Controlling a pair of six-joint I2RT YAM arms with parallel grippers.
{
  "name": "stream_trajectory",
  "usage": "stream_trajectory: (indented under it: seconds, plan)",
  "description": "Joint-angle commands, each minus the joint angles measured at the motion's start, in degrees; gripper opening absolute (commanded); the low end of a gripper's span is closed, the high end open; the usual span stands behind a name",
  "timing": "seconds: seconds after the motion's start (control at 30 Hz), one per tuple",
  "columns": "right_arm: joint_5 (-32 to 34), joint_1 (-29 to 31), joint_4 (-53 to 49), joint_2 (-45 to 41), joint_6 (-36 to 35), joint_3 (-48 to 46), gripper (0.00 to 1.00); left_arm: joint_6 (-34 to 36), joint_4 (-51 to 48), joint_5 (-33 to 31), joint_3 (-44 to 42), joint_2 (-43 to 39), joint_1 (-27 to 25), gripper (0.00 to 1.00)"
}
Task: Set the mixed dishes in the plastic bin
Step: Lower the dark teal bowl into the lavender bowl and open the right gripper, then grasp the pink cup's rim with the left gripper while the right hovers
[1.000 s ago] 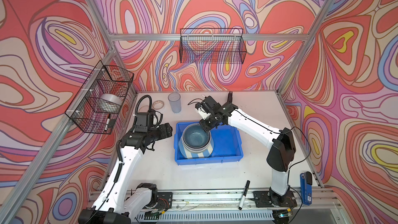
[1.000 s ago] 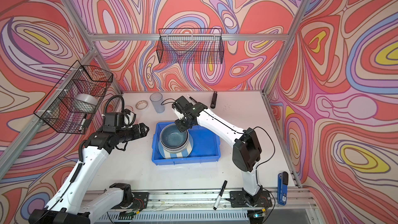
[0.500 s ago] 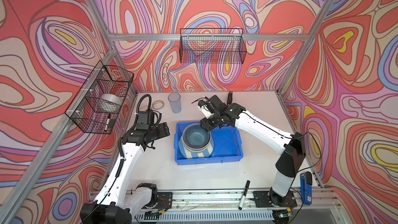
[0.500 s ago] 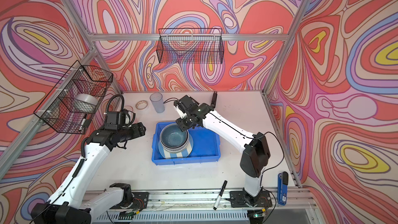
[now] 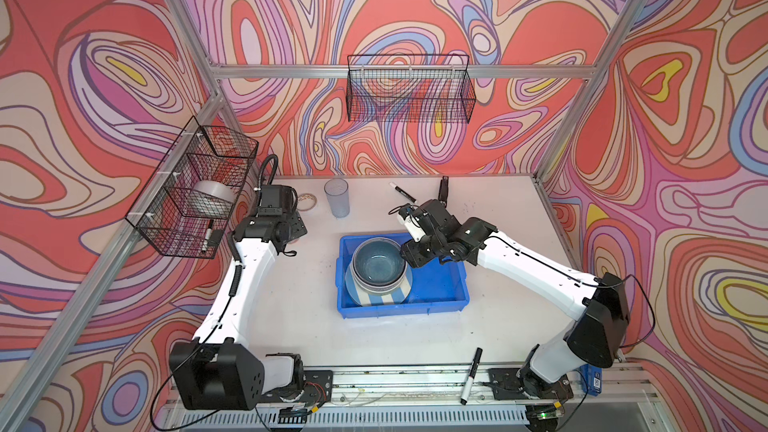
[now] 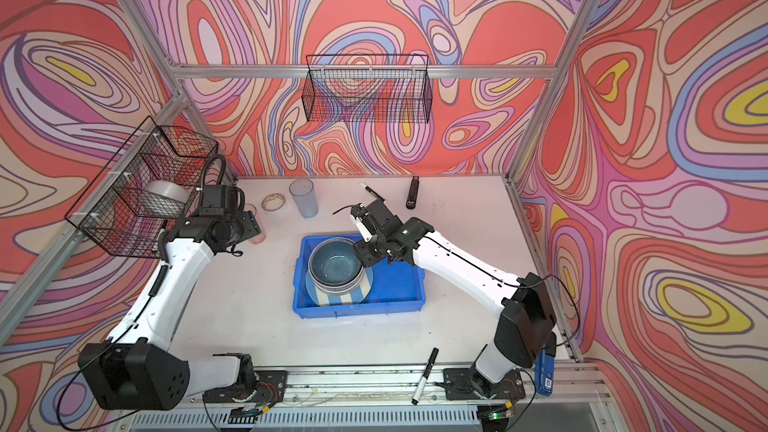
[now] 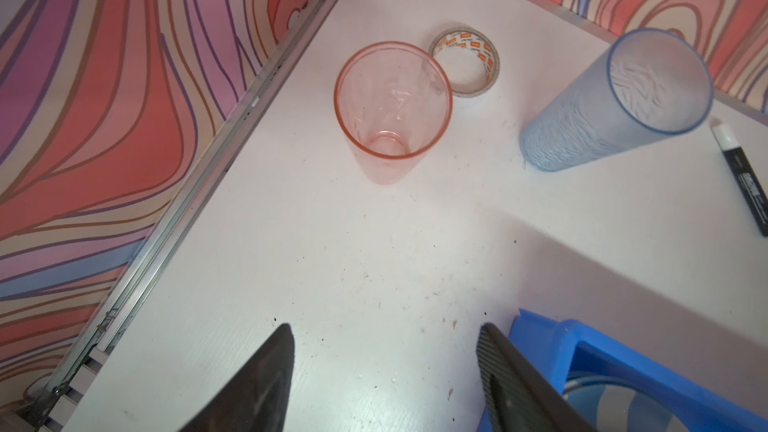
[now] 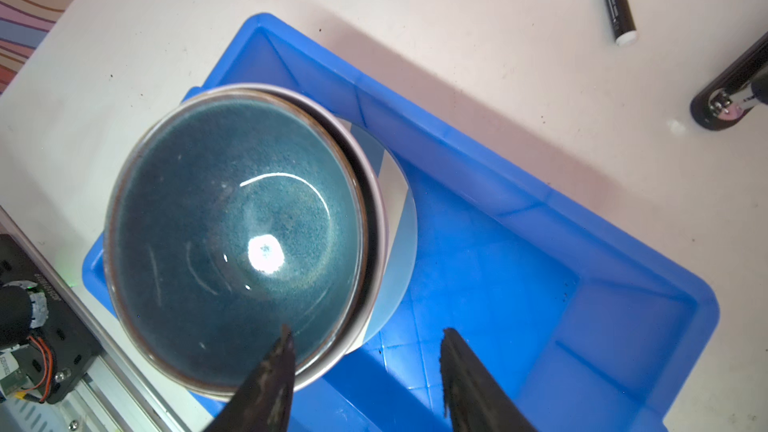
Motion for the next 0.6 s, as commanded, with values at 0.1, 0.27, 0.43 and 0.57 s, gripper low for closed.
stream_trajectory:
  seconds: [0.1, 0.27, 0.43, 0.57]
  plan:
    - [-0.32, 0.08, 3.67, -5.43, 1.26, -4.79, 0.58, -2.07, 1.56, -3.89, 4.99, 6.92, 3.38, 0.67]
    - [-0.81, -0.12, 5.30, -7.97, 1.70, -8.40, 0.58, -1.87, 3.25, -3.67, 6.58, 11.90, 5.18, 0.63]
    - [-1.36, -0.34, 6.14, -8.80, 1.82, -10.43, 0.58, -1.96, 5.73, -5.15, 7.34, 15.55, 5.75, 0.61]
    - [-1.78, -0.34, 6.62, -9.18, 1.72, -11.49, 0.58, -2.12, 7.94, -5.61, 7.56, 17.38, 5.75, 0.61]
